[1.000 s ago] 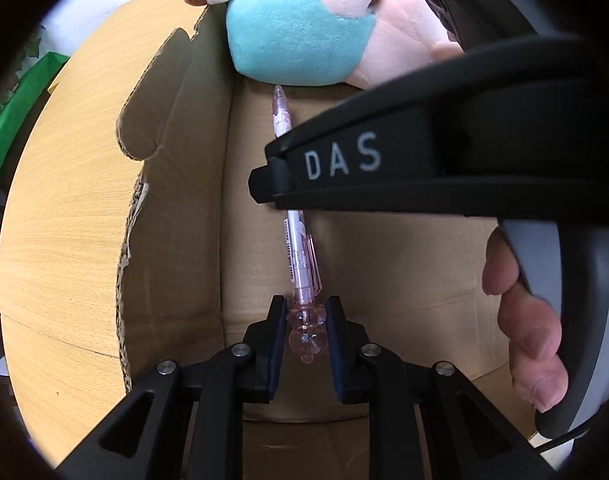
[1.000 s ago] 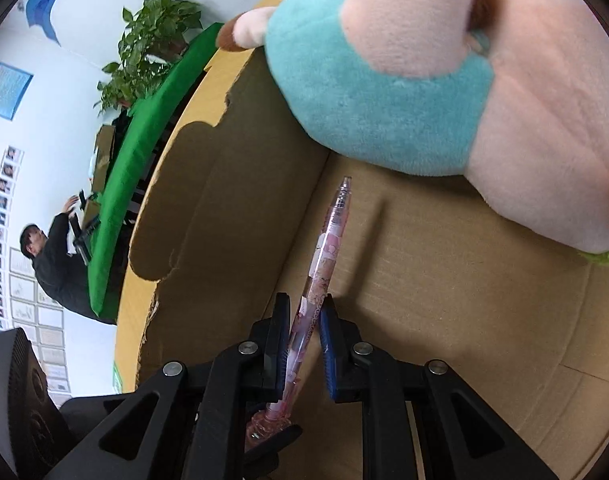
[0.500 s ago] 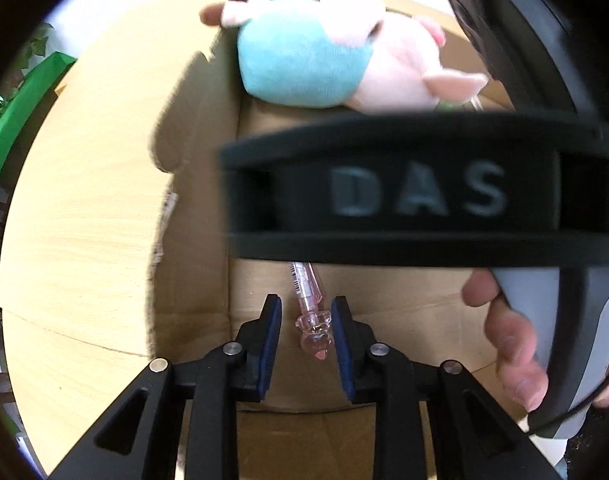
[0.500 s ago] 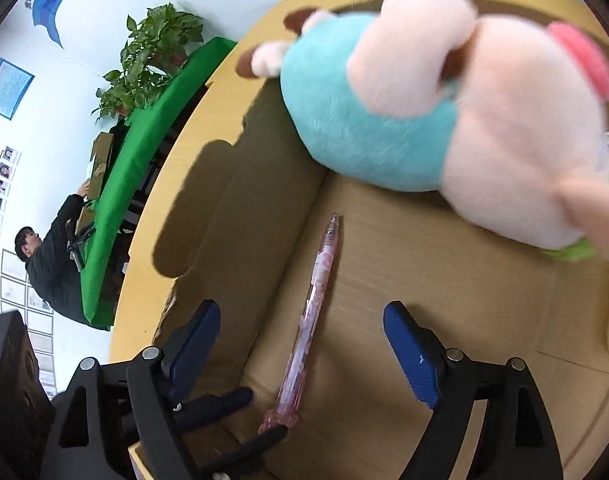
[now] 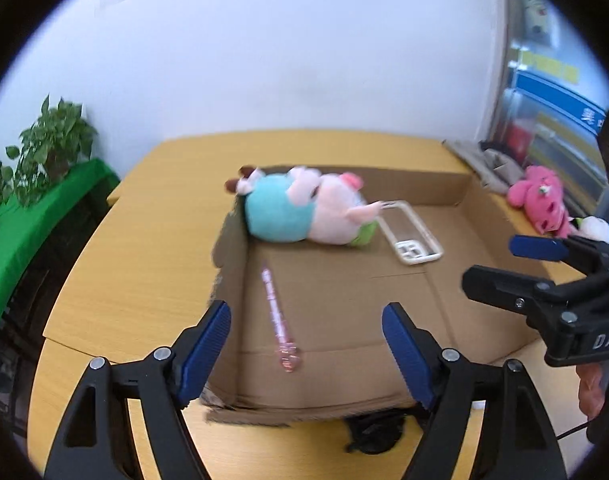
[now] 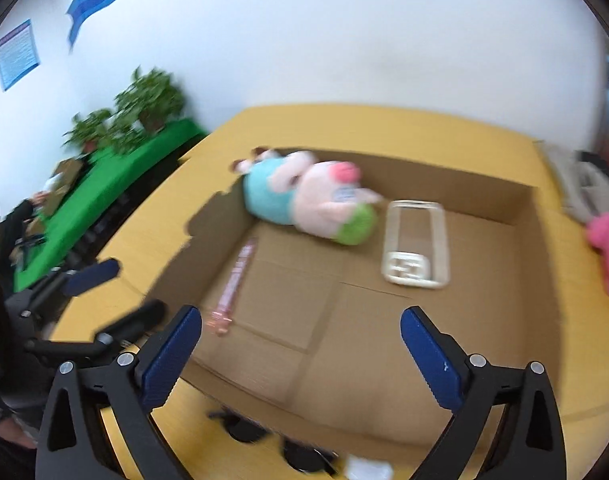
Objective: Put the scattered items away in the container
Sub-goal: 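Lower the wand into the box and open the left gripper, then move the left gripper to the black sunglasses and close on the frame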
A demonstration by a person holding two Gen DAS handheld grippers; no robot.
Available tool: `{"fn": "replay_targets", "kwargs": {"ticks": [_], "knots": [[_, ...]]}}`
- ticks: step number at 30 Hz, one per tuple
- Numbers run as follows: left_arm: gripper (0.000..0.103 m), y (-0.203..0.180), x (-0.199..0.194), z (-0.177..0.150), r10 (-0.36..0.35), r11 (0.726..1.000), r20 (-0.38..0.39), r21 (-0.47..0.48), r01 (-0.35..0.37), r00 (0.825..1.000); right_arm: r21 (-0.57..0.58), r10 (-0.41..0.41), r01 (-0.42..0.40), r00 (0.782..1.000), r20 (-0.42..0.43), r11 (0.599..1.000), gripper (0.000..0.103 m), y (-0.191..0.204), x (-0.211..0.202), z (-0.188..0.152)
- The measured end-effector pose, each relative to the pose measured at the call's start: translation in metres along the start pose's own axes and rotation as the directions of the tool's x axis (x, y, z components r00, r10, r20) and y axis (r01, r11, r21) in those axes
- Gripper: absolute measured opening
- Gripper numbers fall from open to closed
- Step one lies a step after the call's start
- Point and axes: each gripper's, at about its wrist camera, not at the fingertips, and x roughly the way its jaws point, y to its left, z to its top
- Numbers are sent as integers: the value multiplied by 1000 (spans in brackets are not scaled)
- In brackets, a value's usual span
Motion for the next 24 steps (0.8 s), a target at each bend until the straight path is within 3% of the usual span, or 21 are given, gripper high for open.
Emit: {"fn": "replay_targets", "kwargs": {"ticks": [3, 8, 16, 24], "knots": [[78, -14, 0, 12, -22, 999, 44, 29, 21, 999, 44, -98, 96, 994, 40, 994, 102, -16, -26, -25], [79, -33, -12, 9, -40, 998, 99, 52, 35, 994, 44, -164, 162, 985, 45, 986, 102, -24, -51, -47], [79, -34, -5, -1, -35, 999, 75, -29, 37, 997, -21, -177, 179, 983, 50, 984, 102, -27, -73, -63], [79, -43, -6, -1, -6, 1000, 69, -21, 8, 998, -28, -134, 136, 989, 59, 990, 102, -29, -65, -64]]}}
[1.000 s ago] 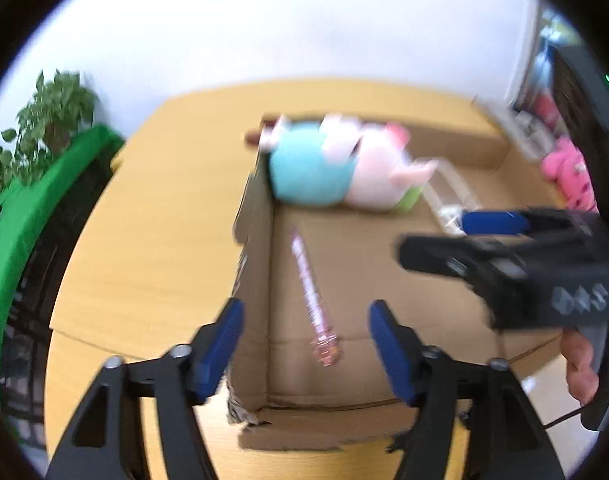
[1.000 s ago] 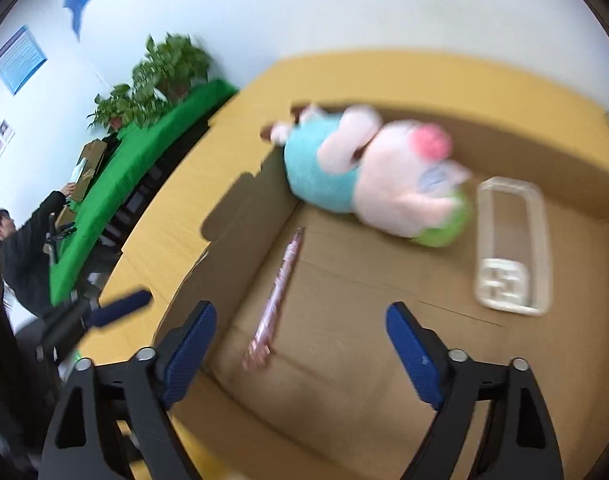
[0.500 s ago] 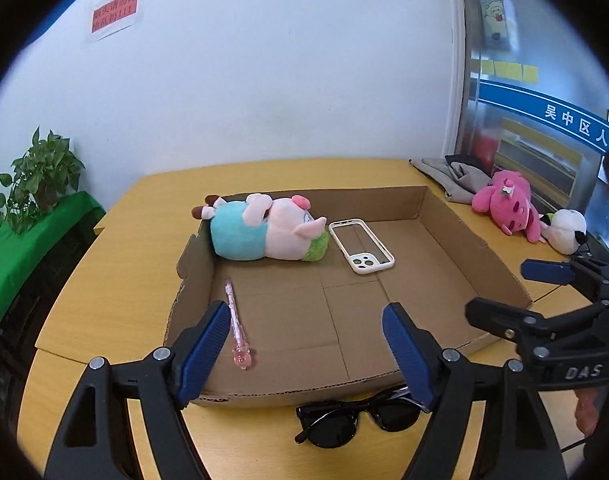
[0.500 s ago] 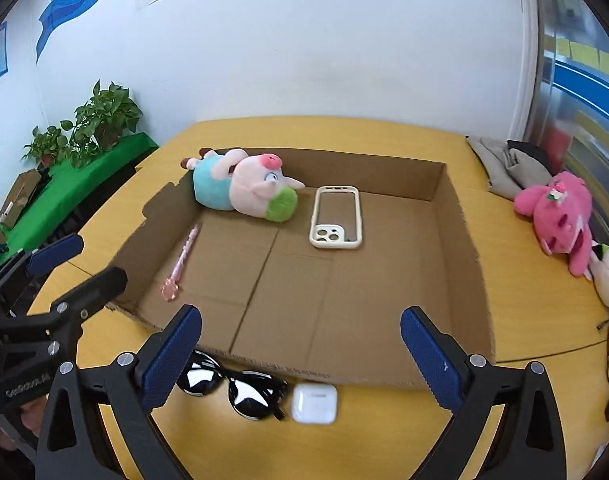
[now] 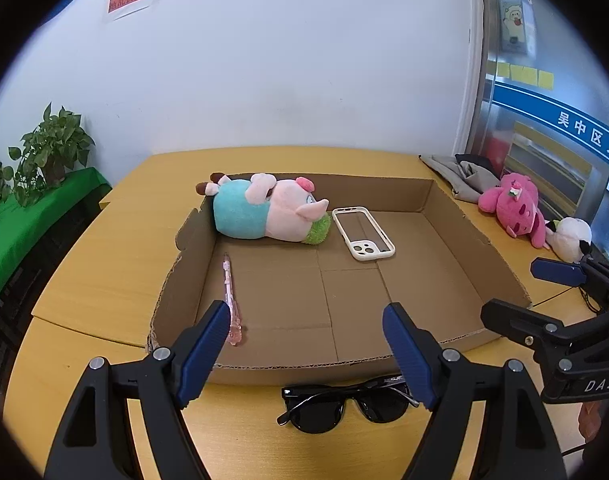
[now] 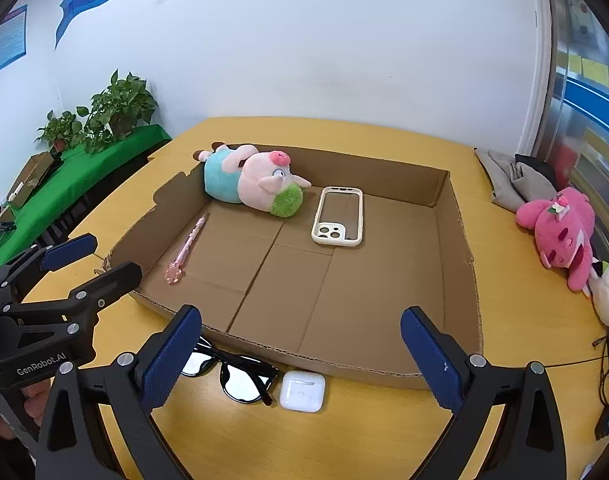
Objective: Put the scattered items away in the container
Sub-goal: 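Move the left gripper to the black sunglasses and close on the frame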
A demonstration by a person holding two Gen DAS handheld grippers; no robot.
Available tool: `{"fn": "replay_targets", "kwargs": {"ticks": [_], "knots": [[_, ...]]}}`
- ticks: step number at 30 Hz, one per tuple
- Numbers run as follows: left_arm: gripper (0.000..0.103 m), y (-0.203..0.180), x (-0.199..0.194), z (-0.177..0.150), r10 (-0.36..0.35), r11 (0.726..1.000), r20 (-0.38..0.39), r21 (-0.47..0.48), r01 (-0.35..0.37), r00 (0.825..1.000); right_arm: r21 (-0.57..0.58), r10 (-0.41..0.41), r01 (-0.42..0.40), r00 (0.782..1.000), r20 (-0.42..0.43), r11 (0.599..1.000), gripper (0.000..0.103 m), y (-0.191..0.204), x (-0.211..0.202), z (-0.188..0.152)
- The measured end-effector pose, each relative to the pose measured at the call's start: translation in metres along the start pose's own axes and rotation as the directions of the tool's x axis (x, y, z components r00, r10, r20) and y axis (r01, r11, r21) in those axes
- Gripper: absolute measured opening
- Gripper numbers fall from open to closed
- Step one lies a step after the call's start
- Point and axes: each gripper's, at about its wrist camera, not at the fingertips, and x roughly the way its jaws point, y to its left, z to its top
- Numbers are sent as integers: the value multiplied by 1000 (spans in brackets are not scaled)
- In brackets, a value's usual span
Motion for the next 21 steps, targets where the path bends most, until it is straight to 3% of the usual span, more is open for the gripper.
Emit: {"fn": "replay_targets", "kwargs": {"ticks": [8, 17, 21], "knots": [[79, -20, 0, -4, -2, 1000, -1, 24, 3, 1000, 22, 32, -32, 999, -13, 999, 102, -17, 6, -7], [79, -19, 11, -21, -74, 997, -73, -11, 74, 995, 46, 73, -69, 994, -76, 997, 102, -36, 23, -29], [79, -7, 19, -37, -104, 995, -121, -21, 102, 987, 63, 179, -173, 978, -104, 983, 102, -35, 34, -54]]}}
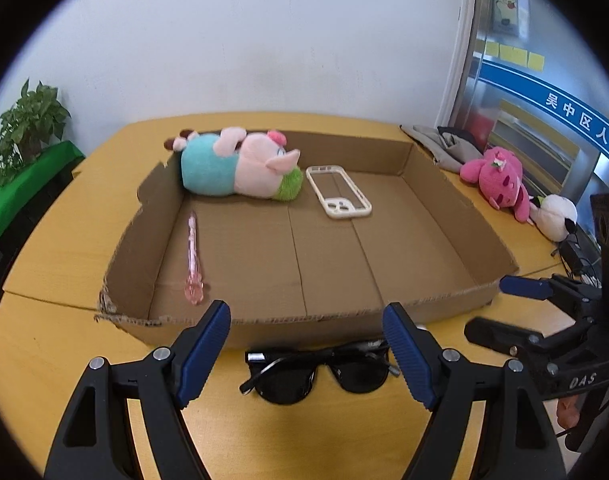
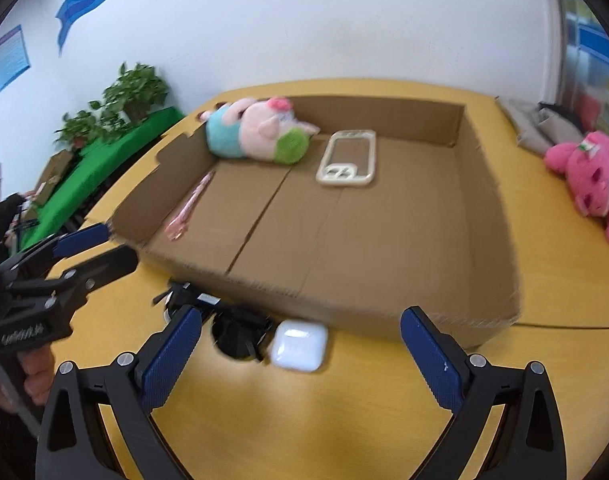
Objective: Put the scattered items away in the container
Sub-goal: 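Move the left gripper to the black sunglasses and close on the frame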
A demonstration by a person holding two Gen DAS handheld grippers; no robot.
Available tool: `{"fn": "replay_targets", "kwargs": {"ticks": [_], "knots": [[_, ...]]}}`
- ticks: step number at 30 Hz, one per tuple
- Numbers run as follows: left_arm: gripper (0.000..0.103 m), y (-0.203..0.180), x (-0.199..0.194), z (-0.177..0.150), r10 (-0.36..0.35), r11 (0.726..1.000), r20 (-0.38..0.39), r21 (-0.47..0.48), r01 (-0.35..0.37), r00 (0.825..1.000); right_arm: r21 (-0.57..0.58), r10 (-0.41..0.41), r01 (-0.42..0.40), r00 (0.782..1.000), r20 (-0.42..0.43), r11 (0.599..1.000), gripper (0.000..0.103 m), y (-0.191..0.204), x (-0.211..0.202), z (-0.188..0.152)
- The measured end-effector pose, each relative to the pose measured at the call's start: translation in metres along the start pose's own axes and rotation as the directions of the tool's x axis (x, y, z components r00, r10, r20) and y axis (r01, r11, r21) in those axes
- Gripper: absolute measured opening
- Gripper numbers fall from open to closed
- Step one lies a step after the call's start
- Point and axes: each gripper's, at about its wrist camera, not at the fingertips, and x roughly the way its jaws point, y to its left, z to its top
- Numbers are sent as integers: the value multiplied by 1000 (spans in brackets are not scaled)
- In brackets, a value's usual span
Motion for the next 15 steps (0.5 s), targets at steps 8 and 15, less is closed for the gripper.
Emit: {"fn": "replay_targets", "kwargs": {"ticks": [8, 15], "knots": [[78, 27, 44, -30, -110, 994, -154, -44, 105, 982, -128, 47, -60, 993, -109, 990, 102, 46, 53, -27], [78, 28, 72, -34, -199, 980, -207, -37, 195, 958, -202, 44, -68, 992, -117, 977, 101, 64, 85, -21]]}}
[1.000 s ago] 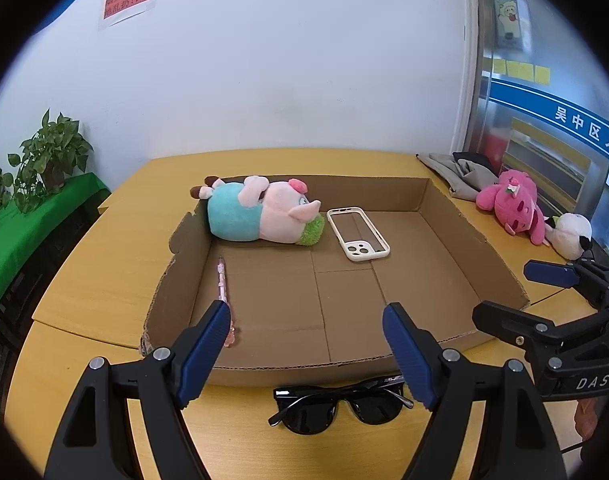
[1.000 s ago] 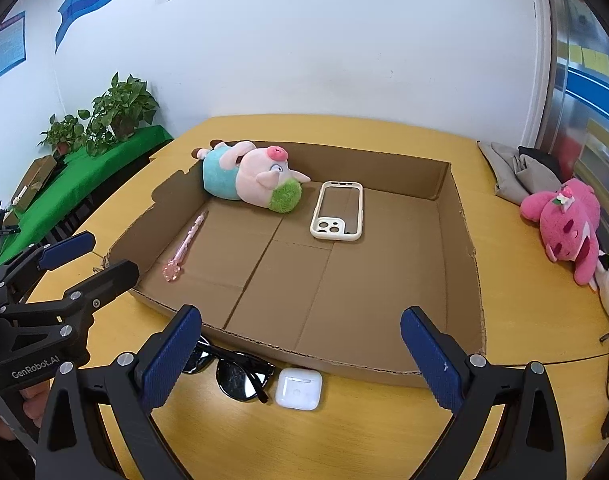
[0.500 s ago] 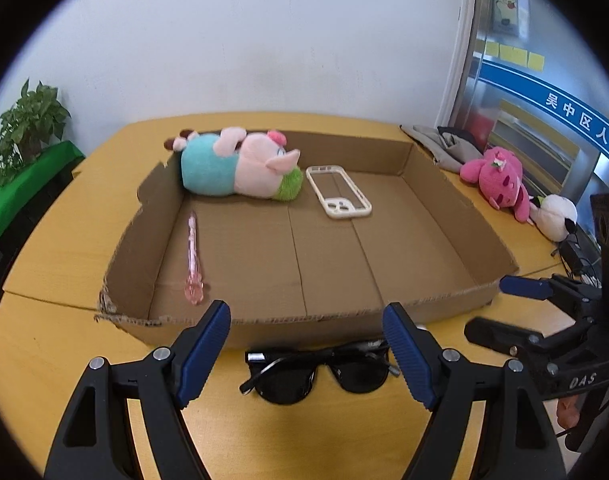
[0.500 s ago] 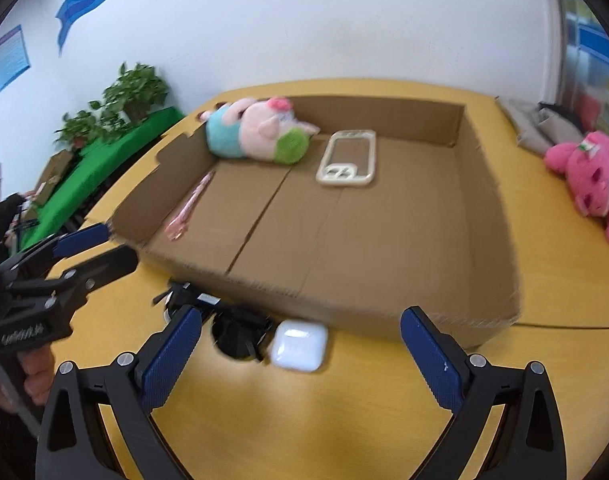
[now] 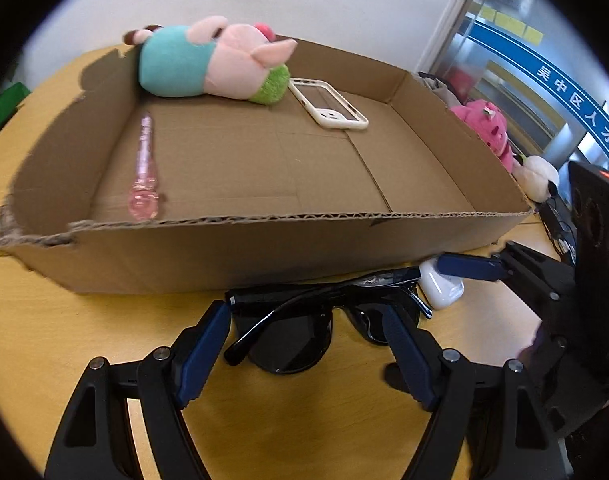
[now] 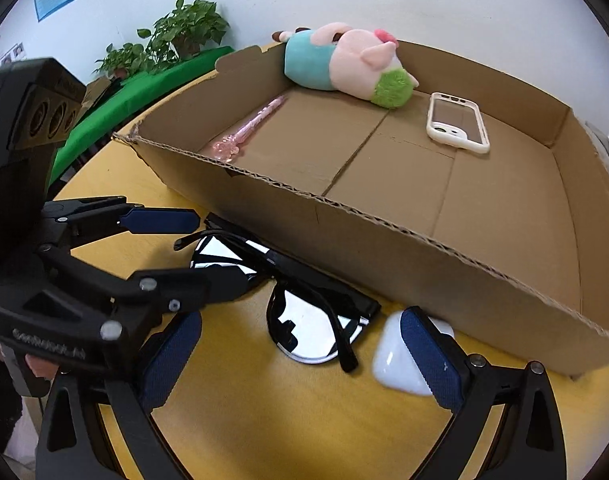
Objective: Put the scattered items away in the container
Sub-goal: 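Move the left gripper to the black sunglasses and close on the frame, then lift the sunglasses with the left gripper and carry them over the box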
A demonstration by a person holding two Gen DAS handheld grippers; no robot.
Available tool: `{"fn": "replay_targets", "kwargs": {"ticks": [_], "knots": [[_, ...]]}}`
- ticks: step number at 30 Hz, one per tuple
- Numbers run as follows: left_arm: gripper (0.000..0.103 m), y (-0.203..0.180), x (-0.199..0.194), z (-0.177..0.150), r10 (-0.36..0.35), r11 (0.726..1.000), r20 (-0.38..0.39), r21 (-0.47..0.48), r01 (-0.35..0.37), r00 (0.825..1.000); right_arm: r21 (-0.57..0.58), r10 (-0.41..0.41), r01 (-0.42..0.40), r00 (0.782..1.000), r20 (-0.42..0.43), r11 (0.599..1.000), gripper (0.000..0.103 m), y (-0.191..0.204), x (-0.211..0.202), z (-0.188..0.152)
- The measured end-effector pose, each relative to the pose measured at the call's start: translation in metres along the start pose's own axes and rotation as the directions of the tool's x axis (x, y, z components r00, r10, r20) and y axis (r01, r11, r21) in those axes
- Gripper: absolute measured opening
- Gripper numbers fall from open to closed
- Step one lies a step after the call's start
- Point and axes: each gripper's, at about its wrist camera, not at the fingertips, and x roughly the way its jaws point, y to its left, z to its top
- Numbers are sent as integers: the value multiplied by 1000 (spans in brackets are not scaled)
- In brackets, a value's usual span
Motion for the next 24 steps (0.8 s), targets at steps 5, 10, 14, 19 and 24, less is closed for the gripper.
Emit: {"fn": "replay_targets", "kwargs": {"ticks": [5, 10, 14, 19, 24], "knots": [[71, 5, 12, -1, 15, 1000, -34, -3, -15, 999, -50, -13, 12, 1000, -11, 999, 102, 7, 15, 2], [59, 1, 7, -8, 64, 997, -44, 45, -62, 997, -30, 13, -14, 999, -47, 999, 100, 10, 24, -6], [55, 4, -2, -19, 69, 997, -45, 36, -67, 997, -51, 16, -19, 999, -51, 998, 89, 14, 20, -10], [55, -1, -10, -35, 58, 997, -53, 51, -55, 997, -96, 14, -20, 998, -62, 995, 78, 21, 13, -18], [56, -8, -11, -40, 66, 995, -55, 73, -62, 996, -148, -17, 6, 997, -69, 989, 73, 34, 9, -26]]}}
